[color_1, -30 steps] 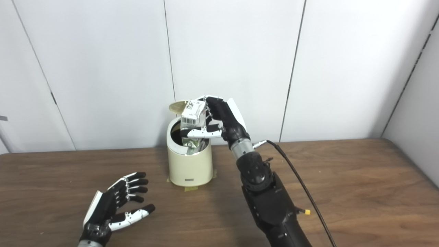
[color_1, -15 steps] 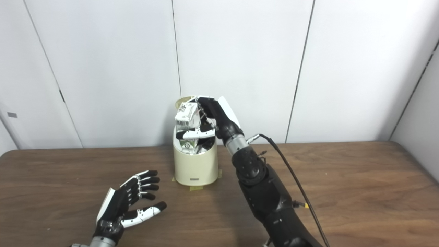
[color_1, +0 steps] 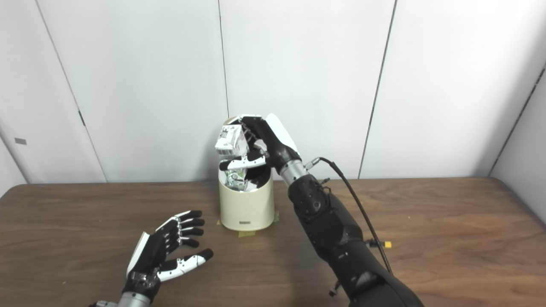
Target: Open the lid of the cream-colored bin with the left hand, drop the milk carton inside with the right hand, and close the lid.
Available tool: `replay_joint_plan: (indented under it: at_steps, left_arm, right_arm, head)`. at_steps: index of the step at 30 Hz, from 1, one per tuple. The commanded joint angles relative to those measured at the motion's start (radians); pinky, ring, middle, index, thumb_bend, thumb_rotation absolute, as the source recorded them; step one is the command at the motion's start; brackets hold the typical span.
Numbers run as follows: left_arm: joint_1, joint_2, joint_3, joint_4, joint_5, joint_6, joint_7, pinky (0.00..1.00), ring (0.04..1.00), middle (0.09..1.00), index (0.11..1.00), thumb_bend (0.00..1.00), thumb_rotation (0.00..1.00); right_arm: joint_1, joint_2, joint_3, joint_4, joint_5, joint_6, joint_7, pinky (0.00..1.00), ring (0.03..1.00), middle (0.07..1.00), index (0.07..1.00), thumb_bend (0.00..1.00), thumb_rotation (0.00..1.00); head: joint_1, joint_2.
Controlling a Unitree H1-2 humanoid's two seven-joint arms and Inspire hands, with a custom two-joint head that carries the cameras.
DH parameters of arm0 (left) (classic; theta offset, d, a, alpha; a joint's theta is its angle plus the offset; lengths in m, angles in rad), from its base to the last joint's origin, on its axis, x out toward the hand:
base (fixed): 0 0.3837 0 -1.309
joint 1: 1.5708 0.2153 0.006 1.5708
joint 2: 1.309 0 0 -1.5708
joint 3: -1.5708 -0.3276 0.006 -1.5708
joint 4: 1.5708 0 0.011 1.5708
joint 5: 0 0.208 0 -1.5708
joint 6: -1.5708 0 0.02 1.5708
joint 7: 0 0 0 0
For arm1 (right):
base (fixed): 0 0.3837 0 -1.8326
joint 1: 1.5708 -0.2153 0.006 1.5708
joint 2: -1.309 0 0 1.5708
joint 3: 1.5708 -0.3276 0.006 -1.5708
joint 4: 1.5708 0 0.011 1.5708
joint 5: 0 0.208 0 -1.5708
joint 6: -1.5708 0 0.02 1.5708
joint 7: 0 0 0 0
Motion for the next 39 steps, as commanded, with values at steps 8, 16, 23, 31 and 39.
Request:
replay_joint_plan:
  at_steps: [8,16,23,31,39]
  left_arm:
    - [-0.001,-0.008,-0.007,-0.031,0.001,-0.008,0.005,0.59,0.689,0.734,0.768,0.74,0.09]
    - [0.004,-0.004,-0.007,-0.037,-0.006,-0.007,0.0,0.59,0.688,0.732,0.766,0.75,0.09]
    - [0.009,0.004,-0.005,-0.045,-0.013,-0.005,-0.008,0.59,0.688,0.733,0.768,0.74,0.08]
    - [0.013,0.01,-0.006,-0.053,-0.015,0.009,-0.015,0.58,0.687,0.74,0.772,0.73,0.06]
    - [0.016,0.008,-0.003,-0.053,-0.007,0.01,-0.018,0.59,0.689,0.738,0.767,0.73,0.06]
  right_arm:
    - [-0.117,-0.053,0.089,0.027,0.011,-0.031,-0.094,0.3,0.383,0.485,0.553,0.51,0.0]
    - [-0.121,-0.068,0.117,0.023,0.02,-0.031,-0.103,0.3,0.379,0.486,0.554,0.51,0.0]
    - [-0.113,-0.094,0.138,0.002,0.001,-0.031,-0.108,0.31,0.385,0.485,0.55,0.51,0.0]
    - [-0.107,-0.121,0.158,0.003,-0.011,-0.031,-0.122,0.31,0.382,0.487,0.549,0.51,0.0]
    - [-0.1,-0.133,0.162,0.005,-0.013,-0.031,-0.125,0.32,0.382,0.488,0.547,0.51,0.0]
  head:
    - [0.001,0.006]
    - [-0.007,0.011]
    - [-0.013,0.017]
    - [-0.019,0.022]
    - [-0.02,0.029]
